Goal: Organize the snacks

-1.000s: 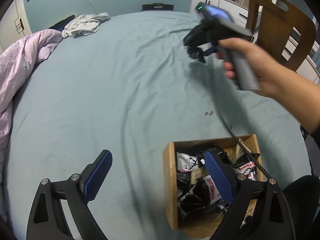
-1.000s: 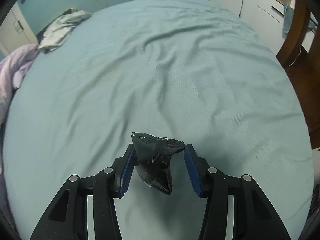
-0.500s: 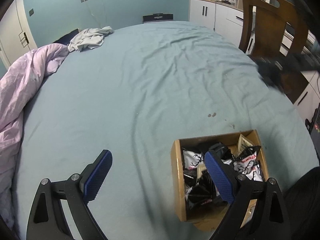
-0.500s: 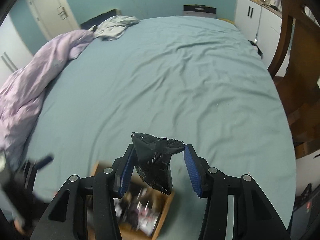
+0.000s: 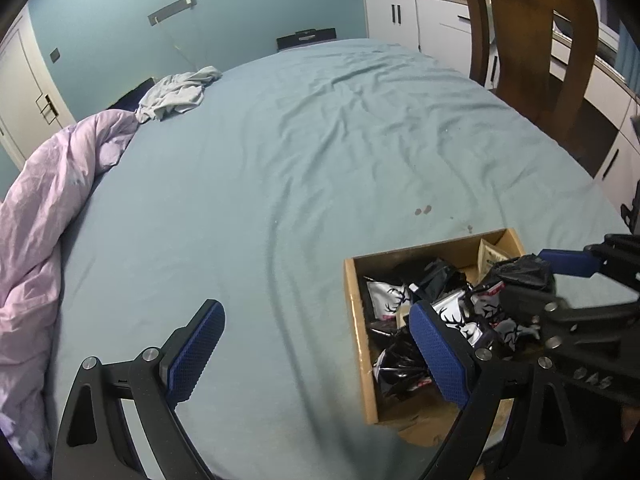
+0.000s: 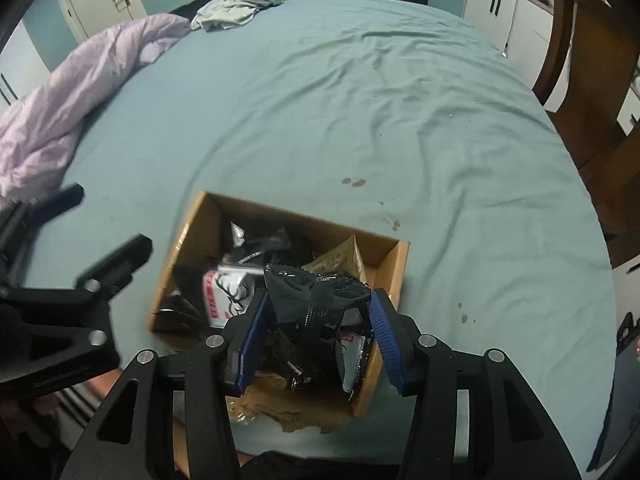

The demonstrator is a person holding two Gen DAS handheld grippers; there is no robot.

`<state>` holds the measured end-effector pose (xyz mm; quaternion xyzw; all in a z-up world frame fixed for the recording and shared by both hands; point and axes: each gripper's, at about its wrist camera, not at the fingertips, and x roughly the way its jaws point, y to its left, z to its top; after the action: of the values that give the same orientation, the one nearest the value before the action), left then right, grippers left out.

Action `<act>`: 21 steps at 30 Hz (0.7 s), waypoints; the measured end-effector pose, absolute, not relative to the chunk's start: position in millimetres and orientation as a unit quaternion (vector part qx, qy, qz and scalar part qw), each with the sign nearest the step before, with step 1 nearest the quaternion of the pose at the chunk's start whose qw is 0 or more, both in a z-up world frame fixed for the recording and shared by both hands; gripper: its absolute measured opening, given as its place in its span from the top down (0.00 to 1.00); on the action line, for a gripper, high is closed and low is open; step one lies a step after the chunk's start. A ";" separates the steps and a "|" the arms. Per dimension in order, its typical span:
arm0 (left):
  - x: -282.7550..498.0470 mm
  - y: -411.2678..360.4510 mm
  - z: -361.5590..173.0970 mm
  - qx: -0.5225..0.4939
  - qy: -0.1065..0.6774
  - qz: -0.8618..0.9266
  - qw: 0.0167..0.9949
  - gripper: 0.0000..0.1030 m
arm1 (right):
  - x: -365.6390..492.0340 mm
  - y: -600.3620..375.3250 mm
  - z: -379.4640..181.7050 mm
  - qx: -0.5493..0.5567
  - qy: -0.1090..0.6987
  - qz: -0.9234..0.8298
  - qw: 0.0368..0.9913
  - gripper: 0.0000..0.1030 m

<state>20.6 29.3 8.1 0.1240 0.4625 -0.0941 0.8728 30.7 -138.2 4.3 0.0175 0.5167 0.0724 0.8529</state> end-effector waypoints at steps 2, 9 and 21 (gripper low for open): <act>20.3 30.1 6.7 0.125 0.464 -0.092 0.872 0.08 | 28.9 -138.0 -0.2 0.015 0.504 0.060 0.862 0.51; 21.7 31.2 5.8 0.125 0.463 -0.080 0.874 0.08 | 24.5 -163.6 4.7 0.092 0.462 0.074 0.879 0.34; 10.9 20.9 20.7 0.141 0.432 -0.089 0.886 0.02 | -26.7 -196.7 17.7 0.044 0.445 0.069 0.892 0.18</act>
<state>10.9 20.9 20.7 0.1410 0.4319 -0.0889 0.8864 -26.7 -196.7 17.7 0.0436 0.4451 0.0695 0.8917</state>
